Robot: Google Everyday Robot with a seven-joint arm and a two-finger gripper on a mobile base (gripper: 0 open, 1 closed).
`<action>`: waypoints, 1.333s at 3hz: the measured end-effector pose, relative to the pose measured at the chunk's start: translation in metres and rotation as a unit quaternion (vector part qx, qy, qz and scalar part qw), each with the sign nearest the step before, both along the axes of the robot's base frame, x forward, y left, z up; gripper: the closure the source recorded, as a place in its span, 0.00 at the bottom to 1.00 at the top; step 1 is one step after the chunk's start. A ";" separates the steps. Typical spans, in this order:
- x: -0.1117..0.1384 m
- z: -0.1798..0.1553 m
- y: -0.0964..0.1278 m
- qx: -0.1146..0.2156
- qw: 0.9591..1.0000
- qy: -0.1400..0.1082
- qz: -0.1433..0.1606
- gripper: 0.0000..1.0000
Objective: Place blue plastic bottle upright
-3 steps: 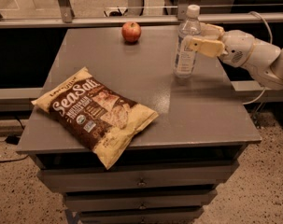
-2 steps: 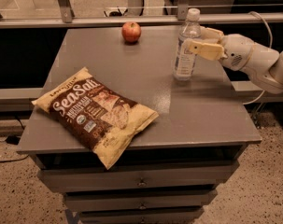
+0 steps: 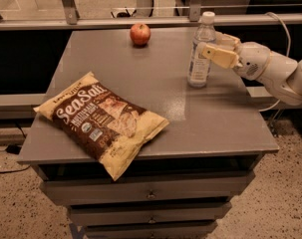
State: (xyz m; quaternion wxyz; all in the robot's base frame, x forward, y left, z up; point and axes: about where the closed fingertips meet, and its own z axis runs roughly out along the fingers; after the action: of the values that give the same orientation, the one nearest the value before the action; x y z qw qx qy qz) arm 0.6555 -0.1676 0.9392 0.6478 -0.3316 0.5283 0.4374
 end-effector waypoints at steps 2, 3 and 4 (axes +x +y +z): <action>-0.005 -0.005 -0.006 -0.003 1.000 0.004 -0.005 0.00; -0.012 0.000 -0.025 -0.024 1.000 0.006 -0.006 0.00; -0.035 0.016 -0.079 -0.072 0.997 0.008 -0.014 0.00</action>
Offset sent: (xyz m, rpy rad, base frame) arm -0.0112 -0.0238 -0.0080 -0.0158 0.0130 -0.0345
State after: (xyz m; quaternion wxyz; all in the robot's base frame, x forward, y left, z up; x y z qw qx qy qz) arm 0.6201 -0.2462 0.9549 0.6240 -0.3667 0.5681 0.3916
